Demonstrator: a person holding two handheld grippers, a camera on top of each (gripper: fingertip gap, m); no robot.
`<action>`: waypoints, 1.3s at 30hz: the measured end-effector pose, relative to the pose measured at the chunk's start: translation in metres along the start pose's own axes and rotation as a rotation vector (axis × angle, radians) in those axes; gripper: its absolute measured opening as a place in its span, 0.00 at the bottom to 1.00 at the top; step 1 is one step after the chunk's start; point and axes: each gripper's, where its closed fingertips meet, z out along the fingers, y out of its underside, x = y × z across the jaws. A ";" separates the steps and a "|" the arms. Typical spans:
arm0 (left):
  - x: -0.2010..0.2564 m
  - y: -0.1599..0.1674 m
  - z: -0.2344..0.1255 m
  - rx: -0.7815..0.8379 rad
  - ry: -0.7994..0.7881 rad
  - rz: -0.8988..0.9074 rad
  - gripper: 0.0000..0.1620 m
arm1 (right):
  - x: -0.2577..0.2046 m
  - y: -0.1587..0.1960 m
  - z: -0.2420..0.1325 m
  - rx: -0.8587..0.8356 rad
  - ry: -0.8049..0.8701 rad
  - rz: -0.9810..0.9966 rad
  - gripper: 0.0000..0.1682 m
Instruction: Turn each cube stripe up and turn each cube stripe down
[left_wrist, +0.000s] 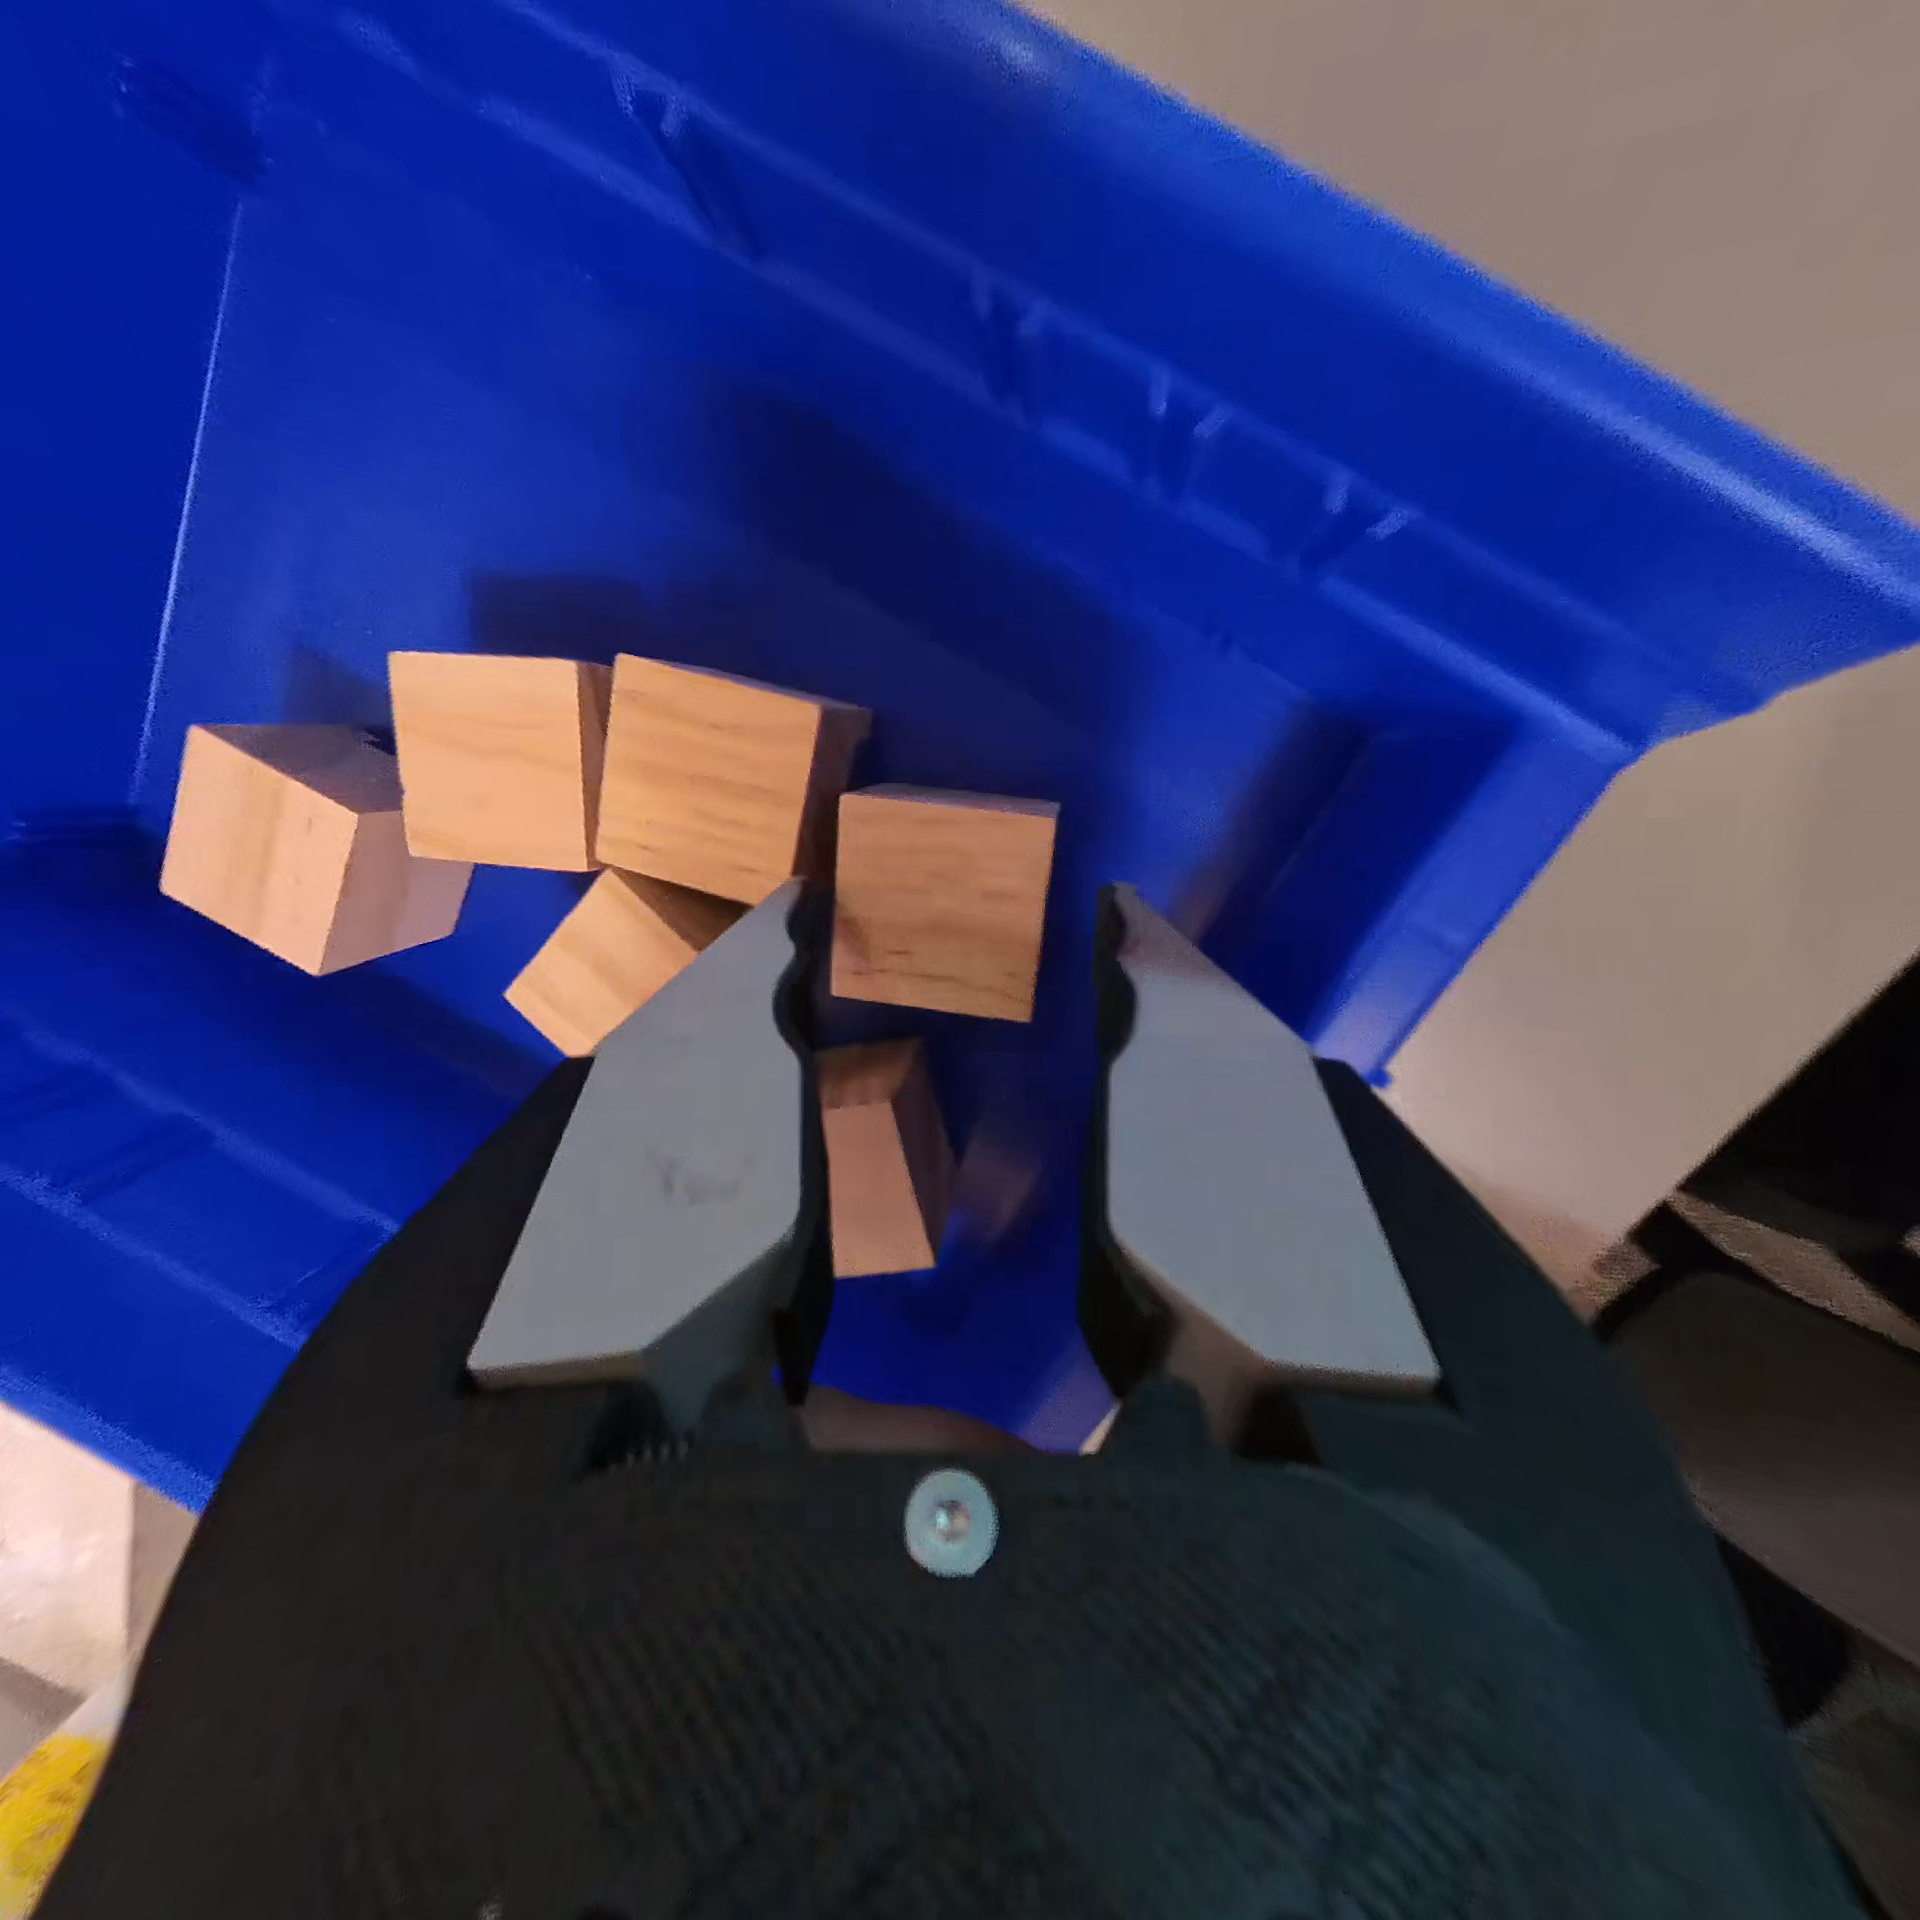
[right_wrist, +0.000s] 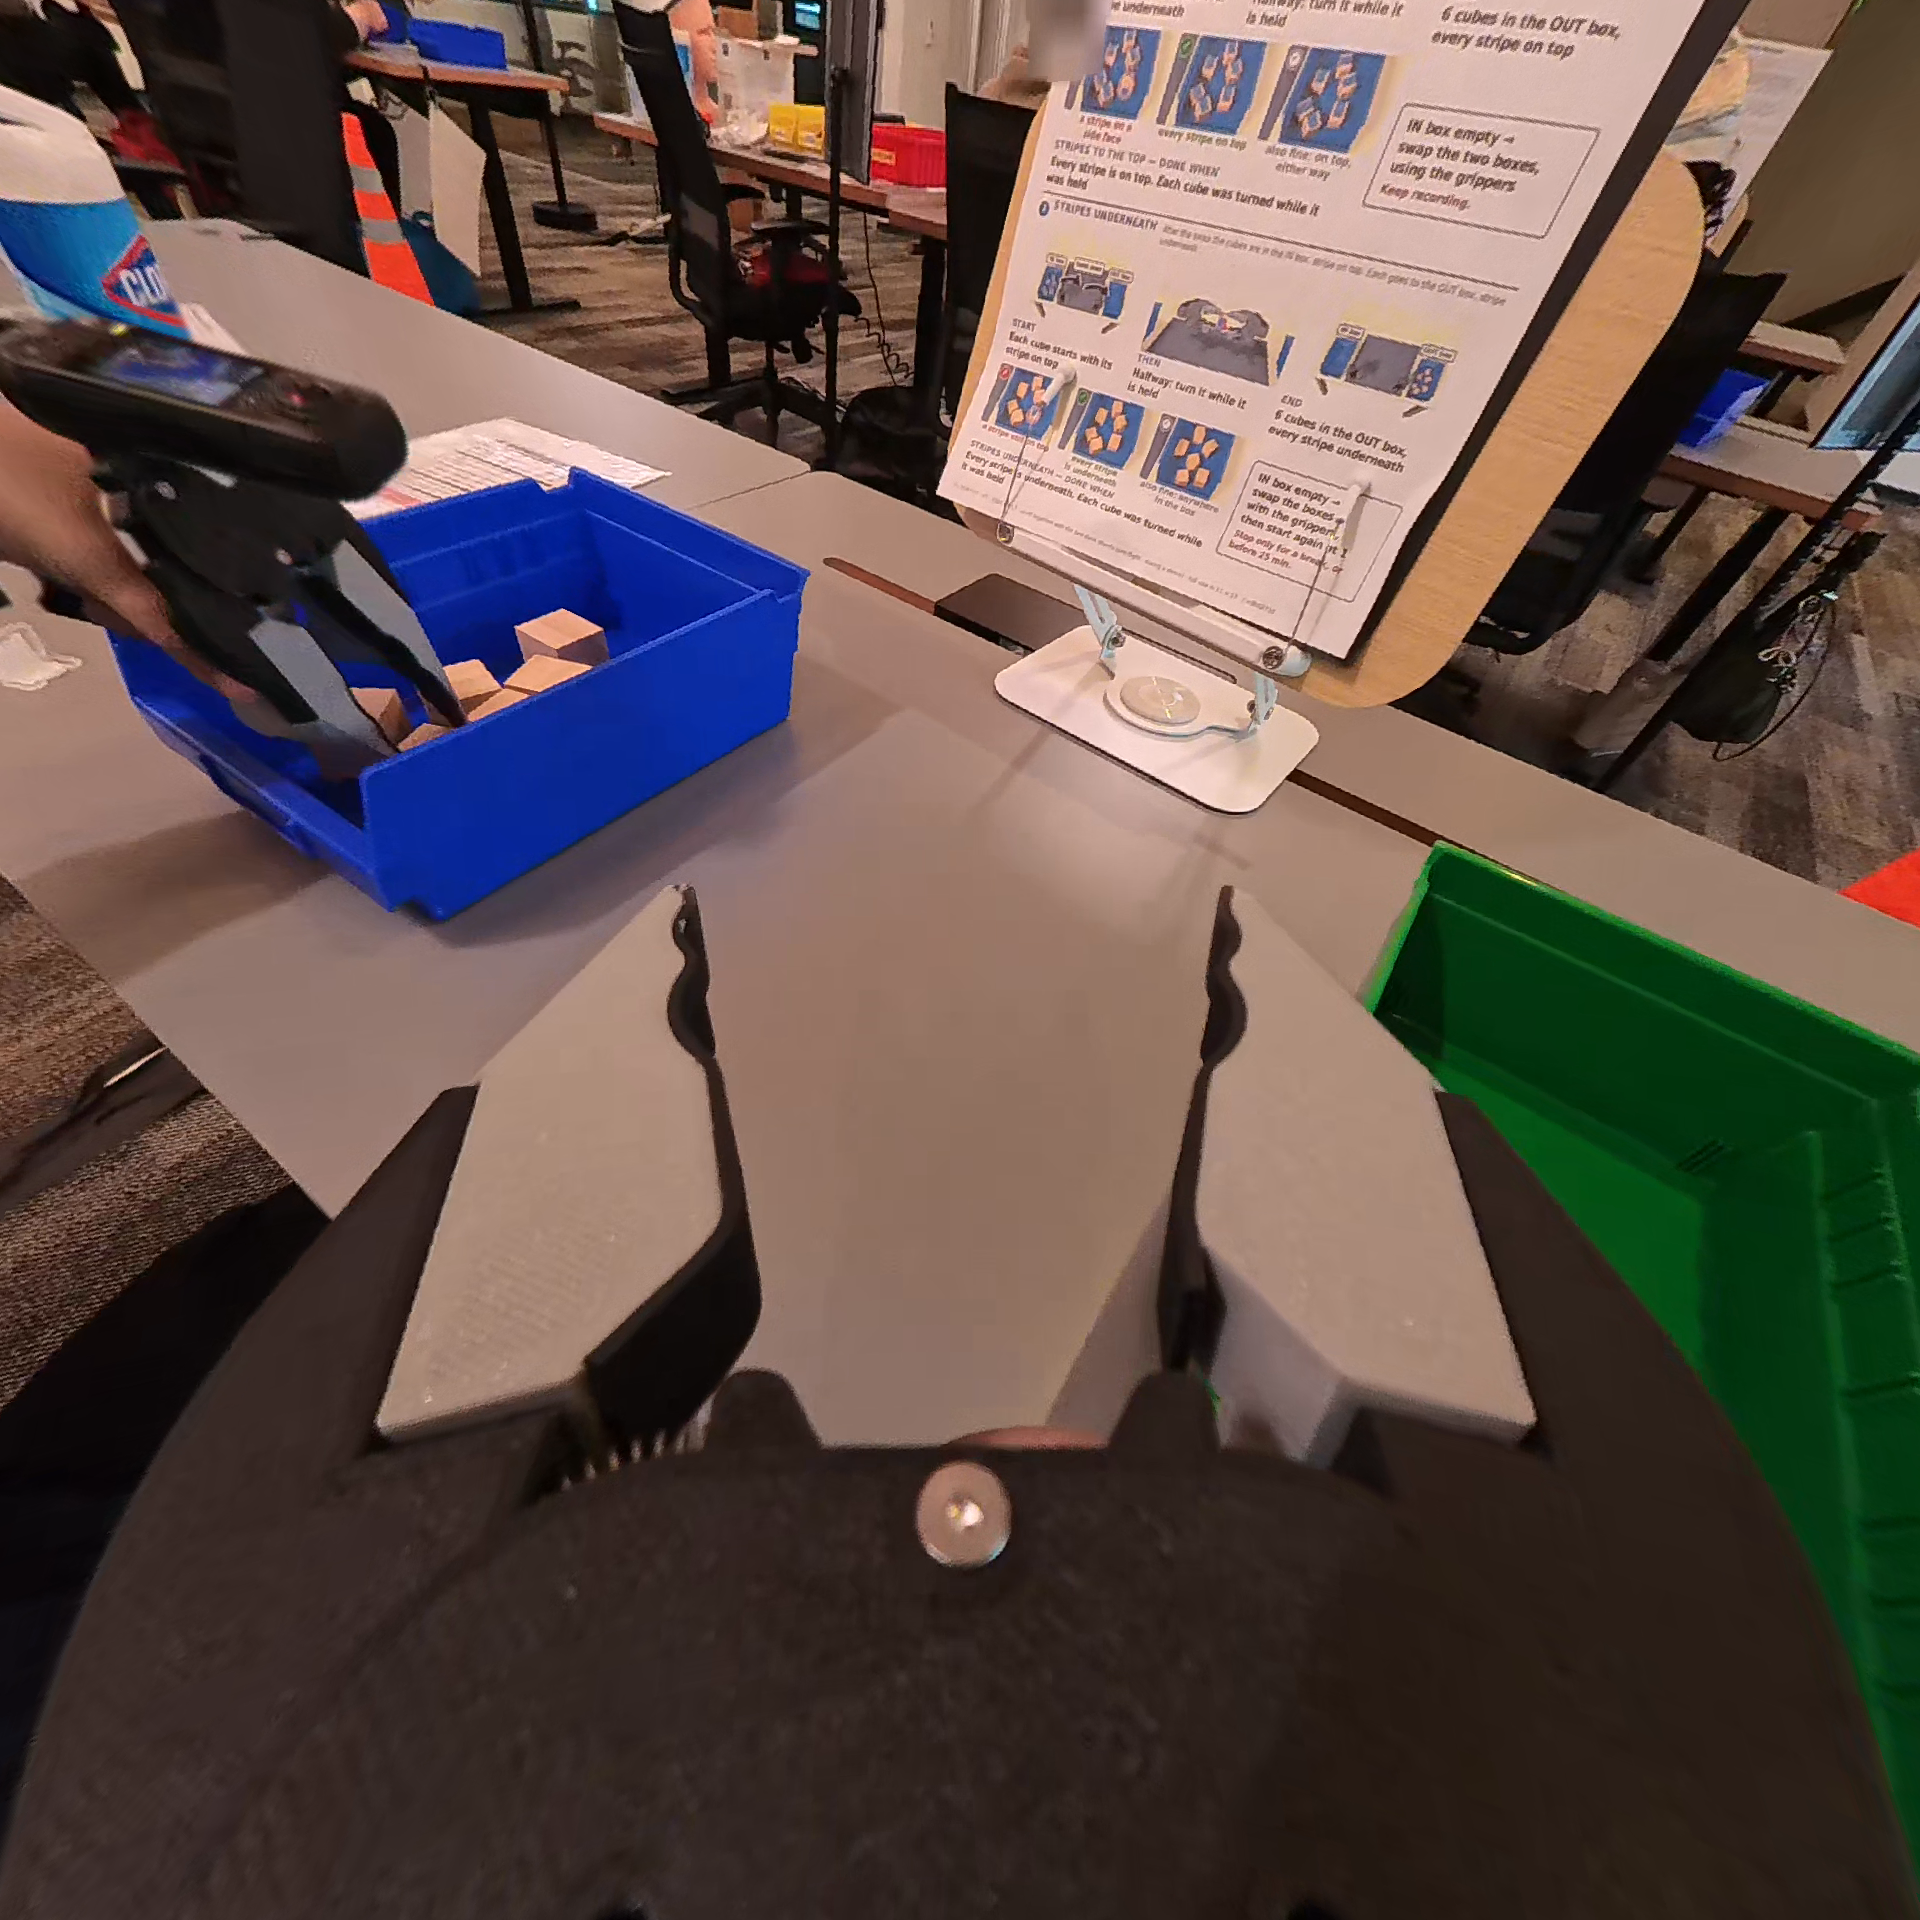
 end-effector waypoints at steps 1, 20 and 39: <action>-0.002 0.003 0.004 -0.019 -0.020 0.013 0.29 | 0.000 0.000 0.001 -0.002 -0.001 -0.002 0.56; 0.089 -0.132 -0.127 0.928 -0.631 0.152 0.27 | -0.095 0.022 0.056 -0.037 -0.557 0.244 0.49; 0.219 -0.156 -0.178 1.711 -0.317 0.551 0.27 | -0.185 0.003 0.000 -0.062 -1.233 0.484 0.46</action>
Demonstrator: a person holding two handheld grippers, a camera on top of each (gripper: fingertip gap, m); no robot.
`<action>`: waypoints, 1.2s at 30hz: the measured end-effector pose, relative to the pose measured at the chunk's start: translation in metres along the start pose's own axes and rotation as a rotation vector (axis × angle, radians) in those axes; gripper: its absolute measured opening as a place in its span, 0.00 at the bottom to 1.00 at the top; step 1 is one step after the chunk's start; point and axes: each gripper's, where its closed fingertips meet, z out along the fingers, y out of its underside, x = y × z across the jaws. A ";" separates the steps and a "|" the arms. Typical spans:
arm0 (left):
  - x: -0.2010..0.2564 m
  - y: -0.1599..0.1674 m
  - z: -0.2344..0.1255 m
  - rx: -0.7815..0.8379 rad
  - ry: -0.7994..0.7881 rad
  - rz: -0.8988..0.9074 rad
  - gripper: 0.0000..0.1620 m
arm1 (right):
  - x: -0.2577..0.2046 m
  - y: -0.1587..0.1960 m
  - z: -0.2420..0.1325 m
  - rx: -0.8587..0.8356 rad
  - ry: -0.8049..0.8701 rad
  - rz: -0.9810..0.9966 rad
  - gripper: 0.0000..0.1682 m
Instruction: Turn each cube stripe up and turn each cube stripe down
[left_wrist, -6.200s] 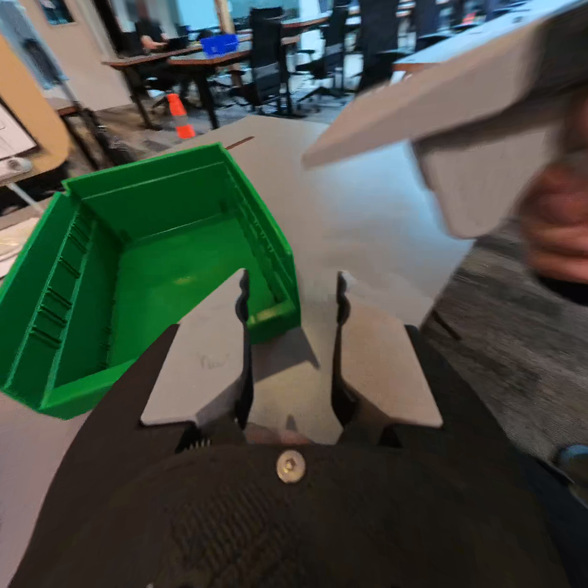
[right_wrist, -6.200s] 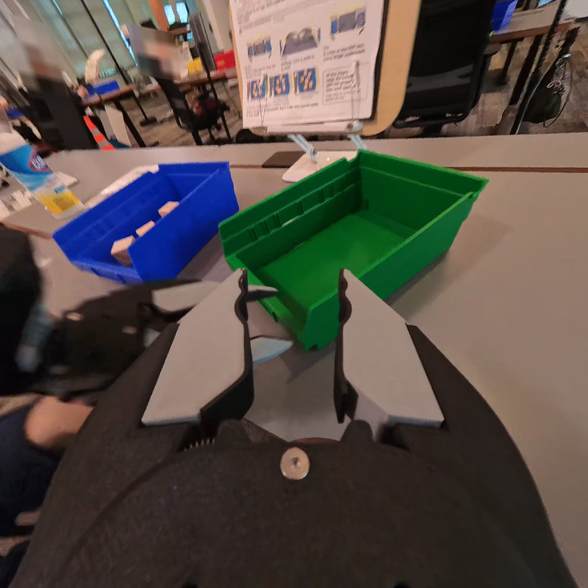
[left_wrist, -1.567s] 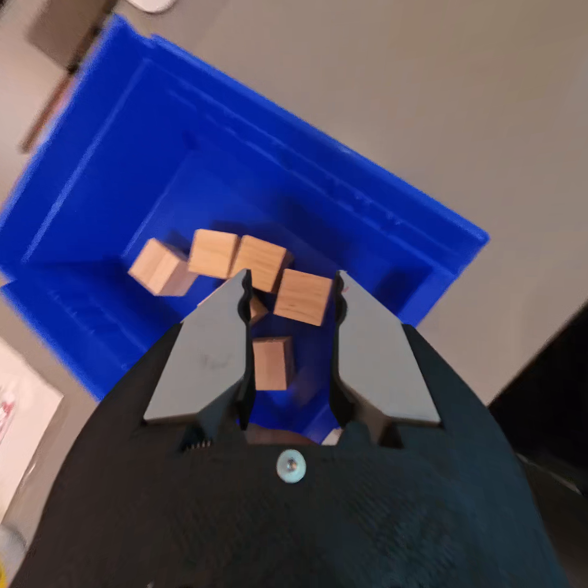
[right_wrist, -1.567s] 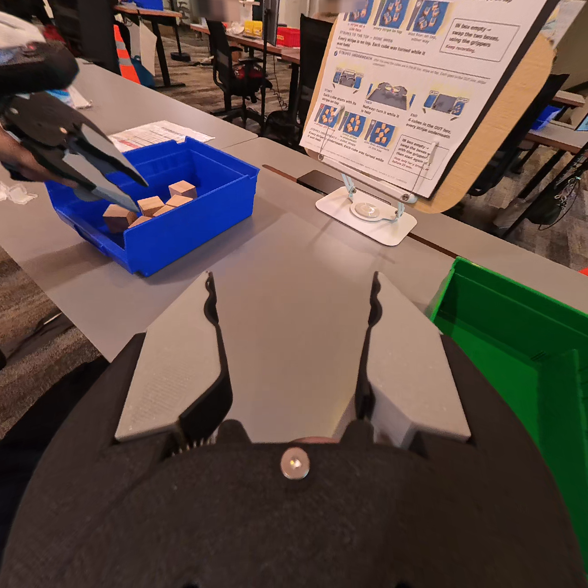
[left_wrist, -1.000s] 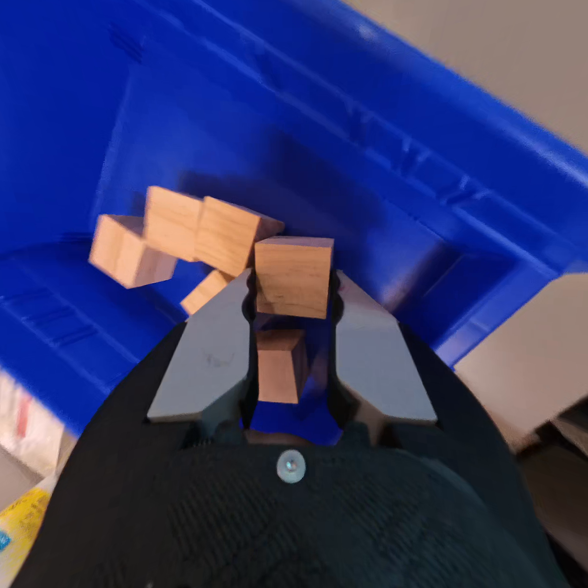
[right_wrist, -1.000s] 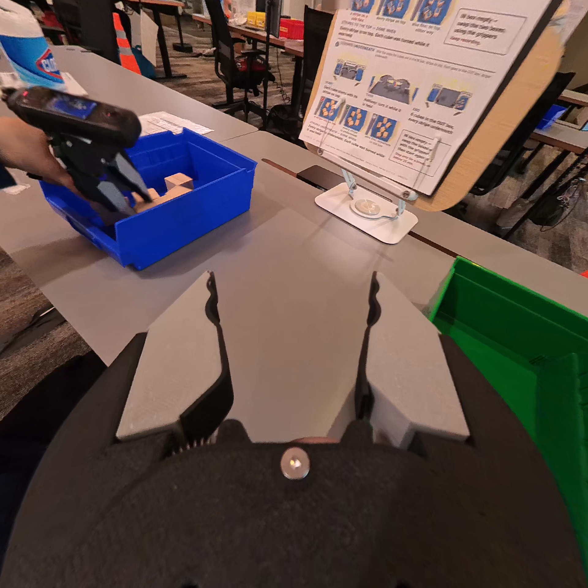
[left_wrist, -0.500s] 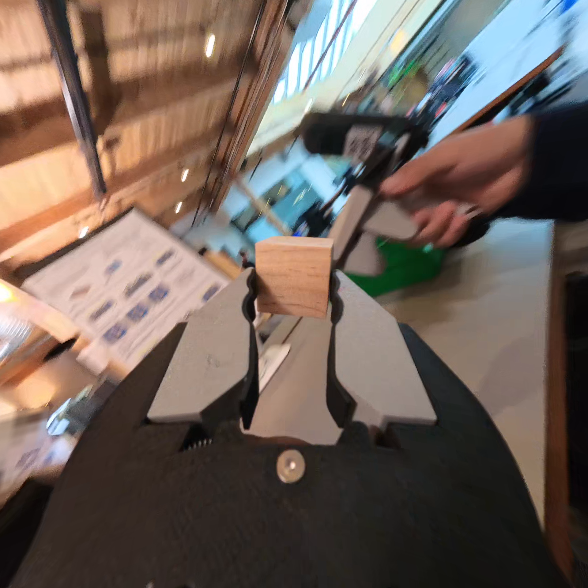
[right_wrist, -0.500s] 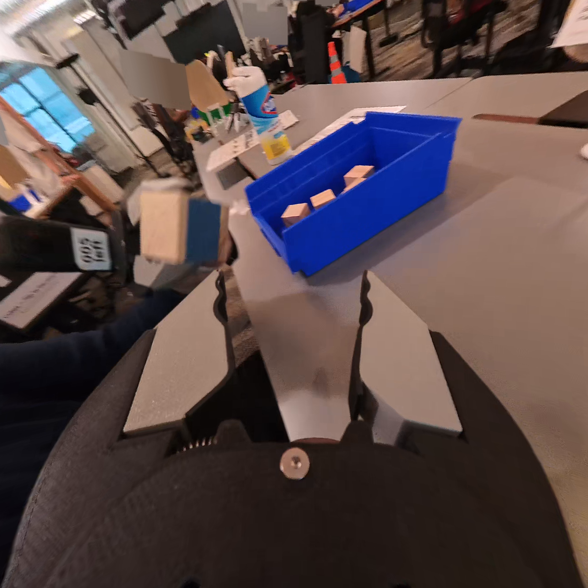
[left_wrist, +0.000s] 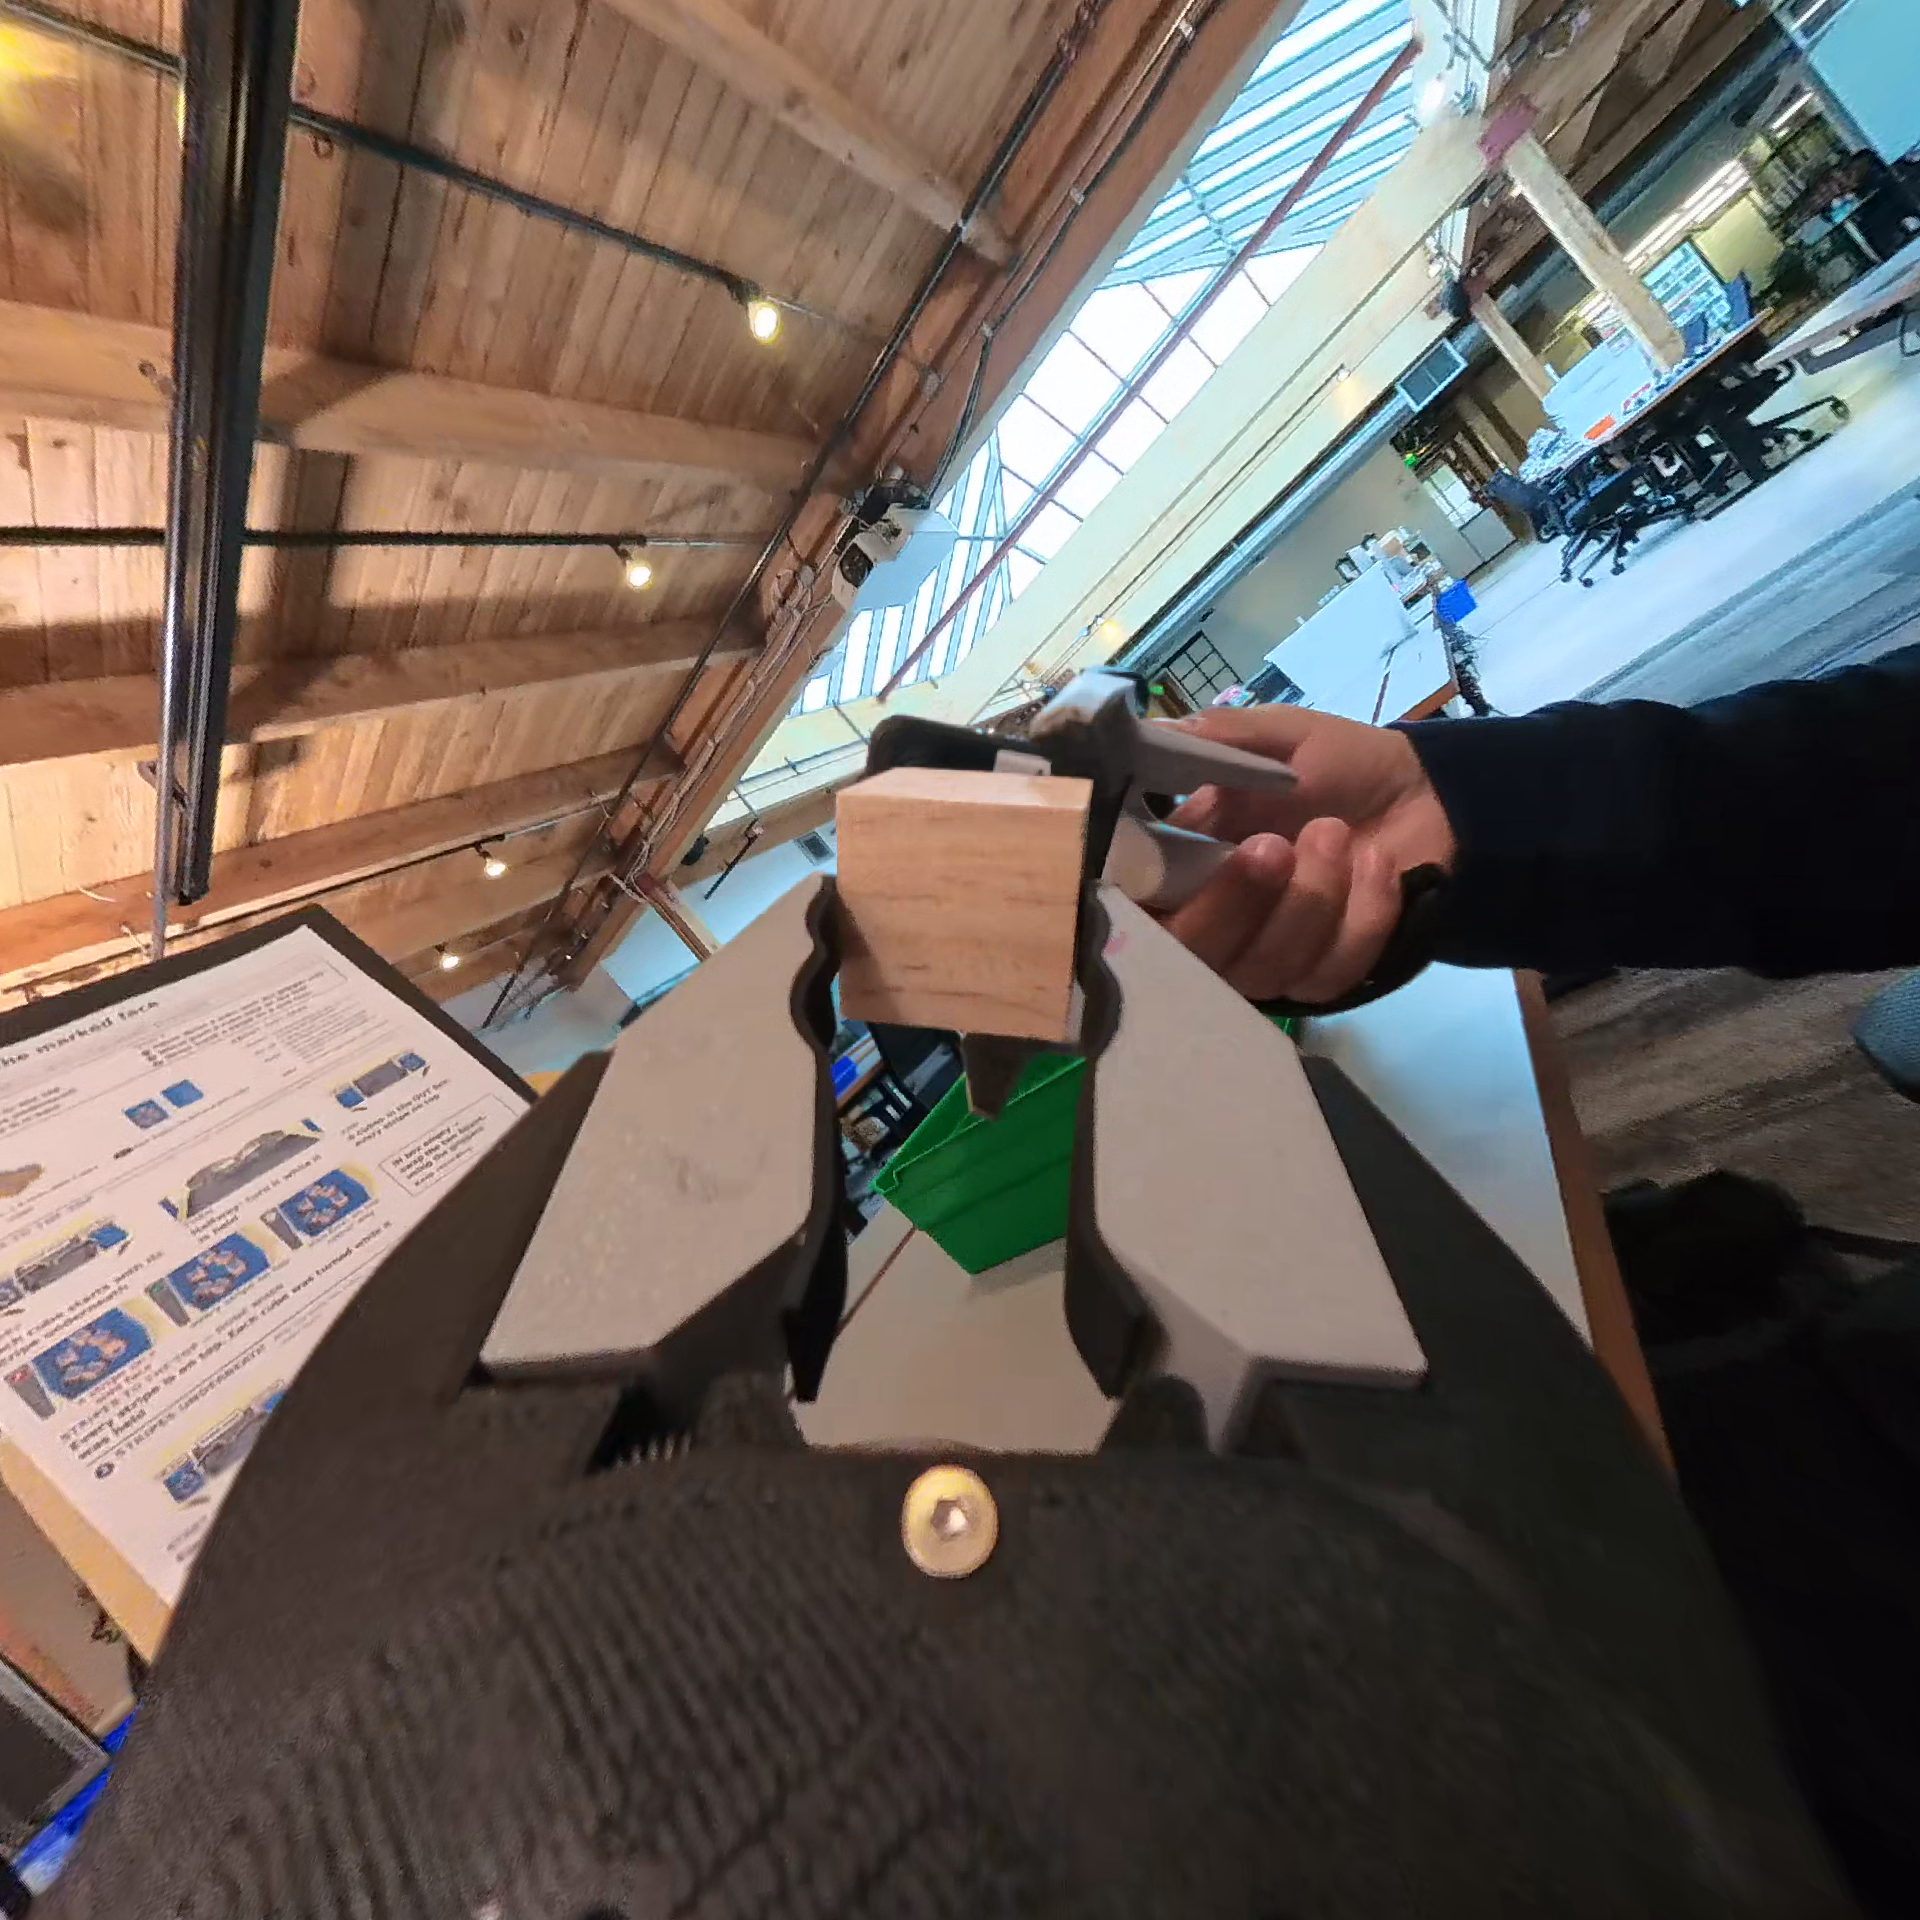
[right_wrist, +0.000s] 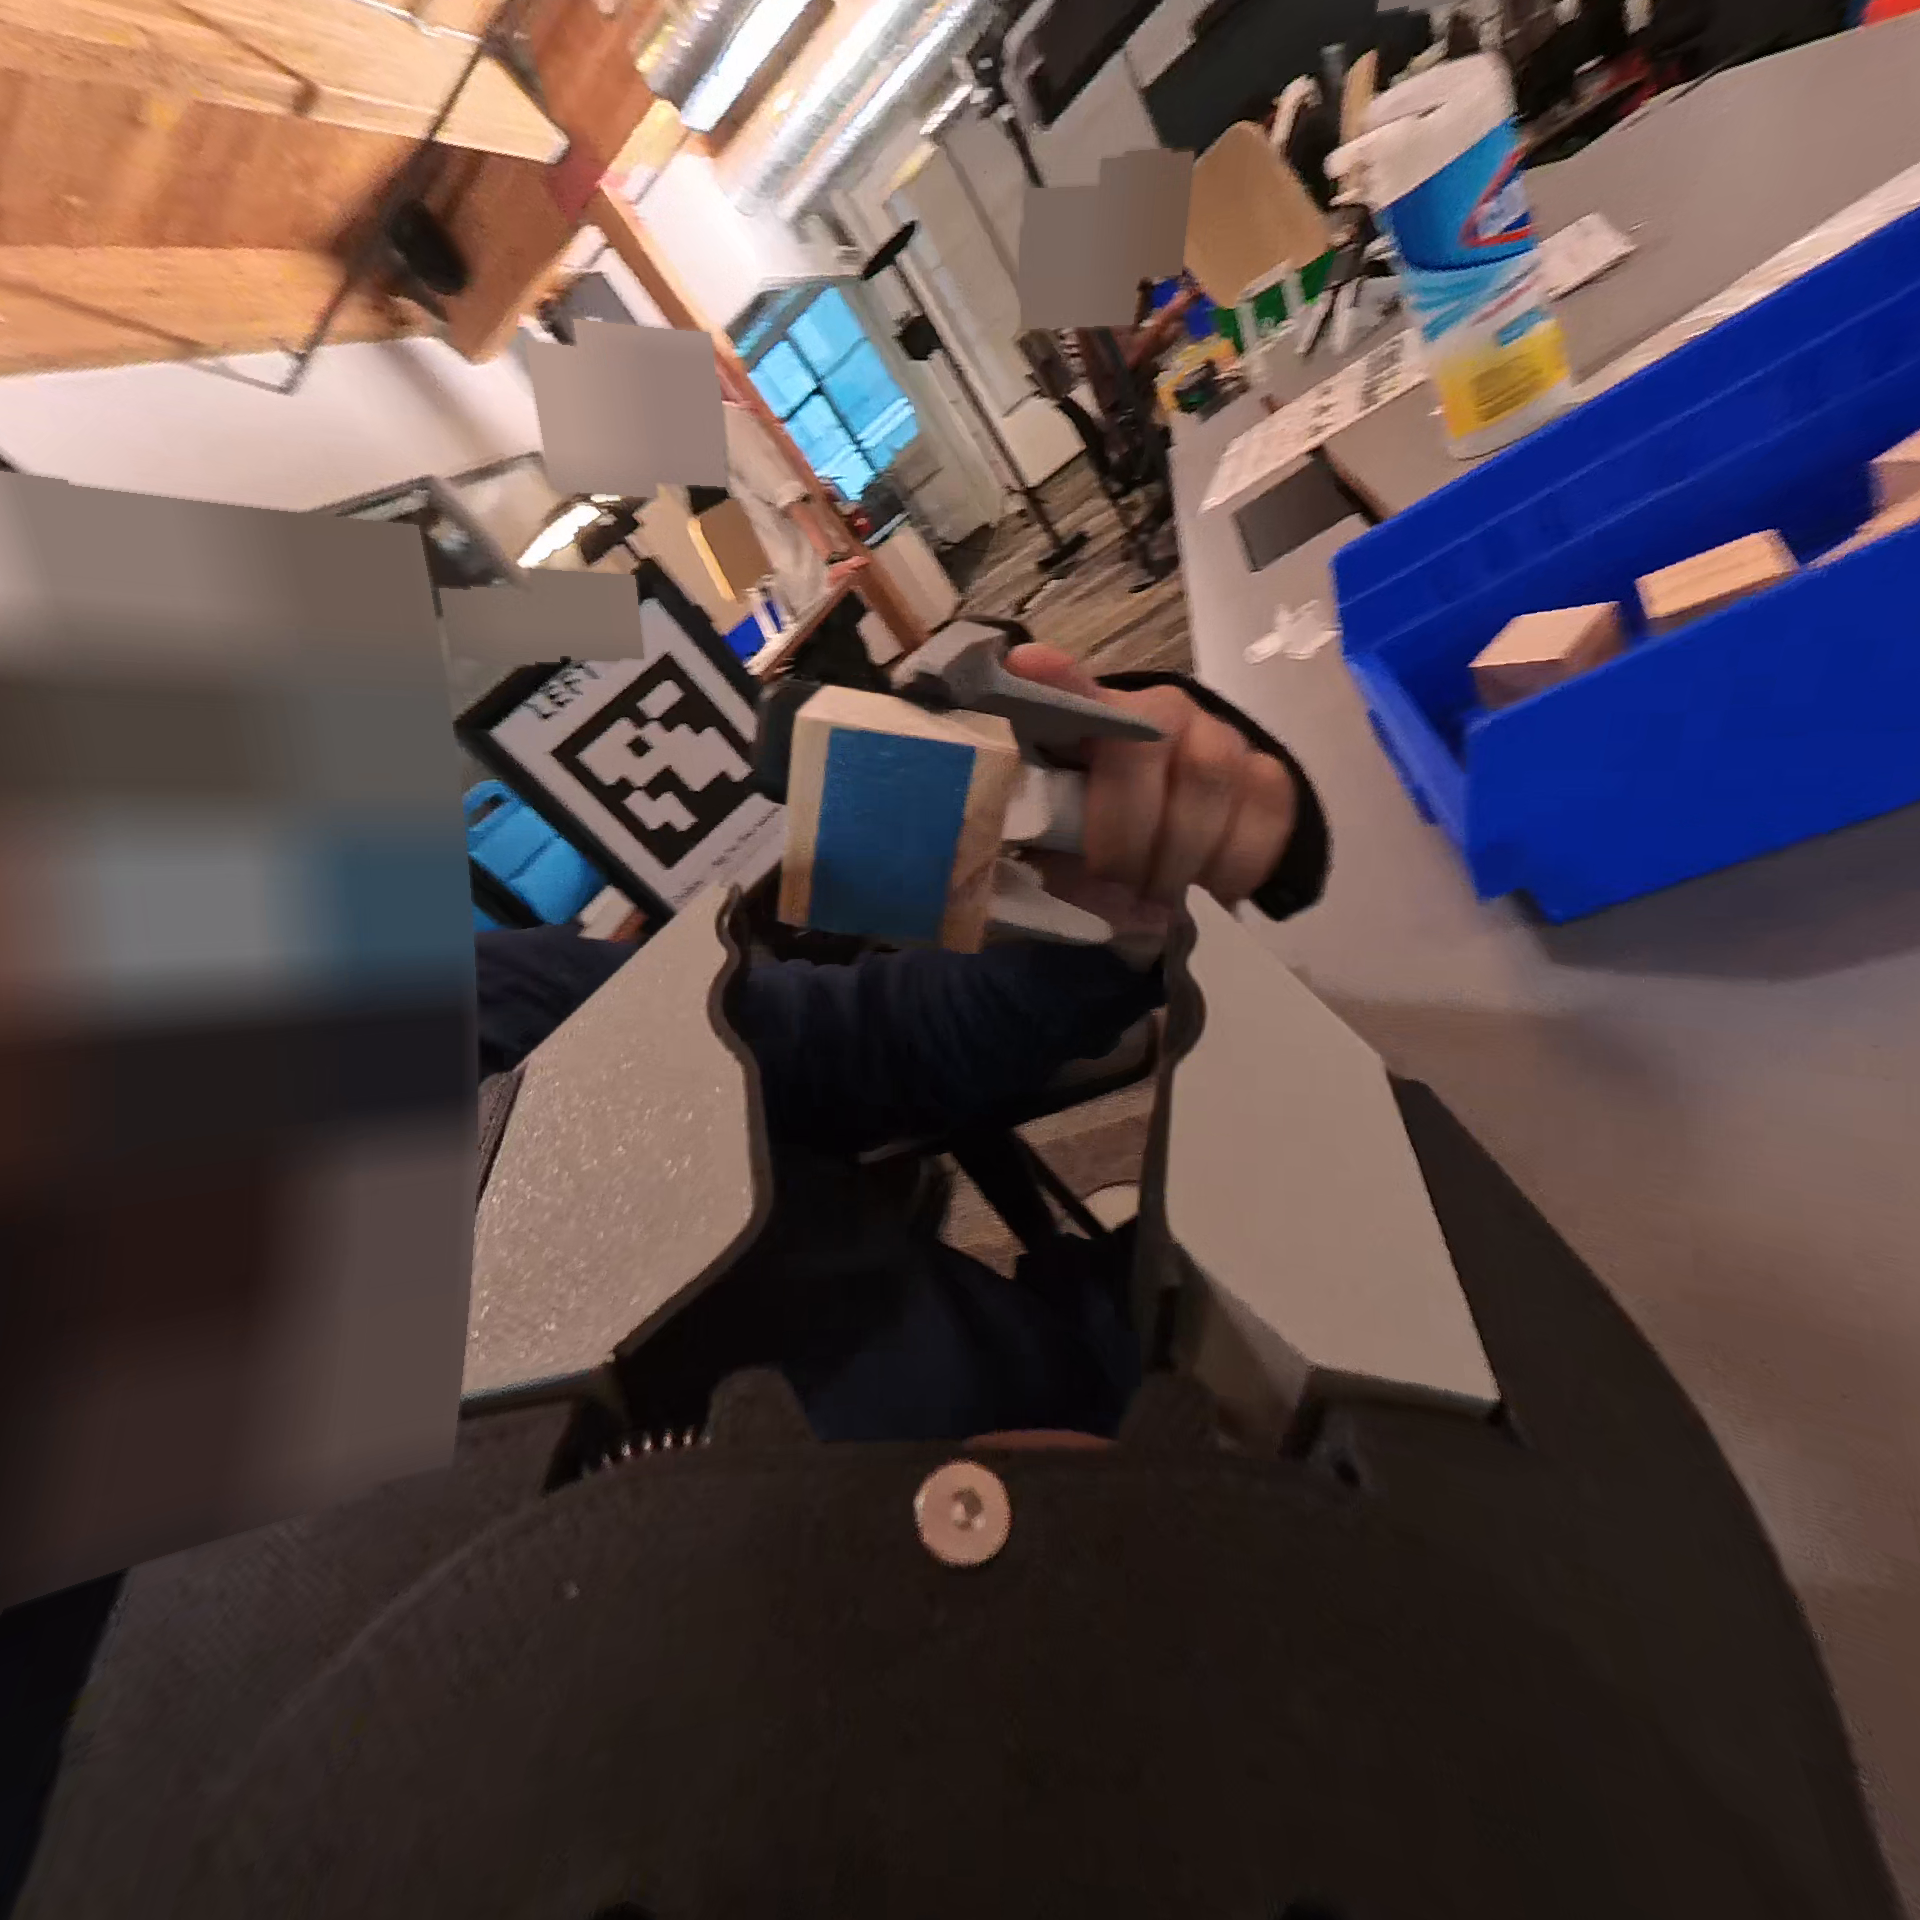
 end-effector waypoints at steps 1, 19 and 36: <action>0.002 0.000 0.000 0.004 0.003 0.007 0.27 | -0.006 0.002 0.004 -0.009 -0.034 0.011 0.46; 0.007 0.051 0.002 -0.245 -0.056 0.154 0.27 | 0.029 0.004 -0.001 -0.064 0.340 -0.202 0.24; -0.028 0.134 -0.022 -0.906 -0.316 0.076 0.34 | 0.083 -0.023 -0.071 -0.001 0.758 -0.282 0.24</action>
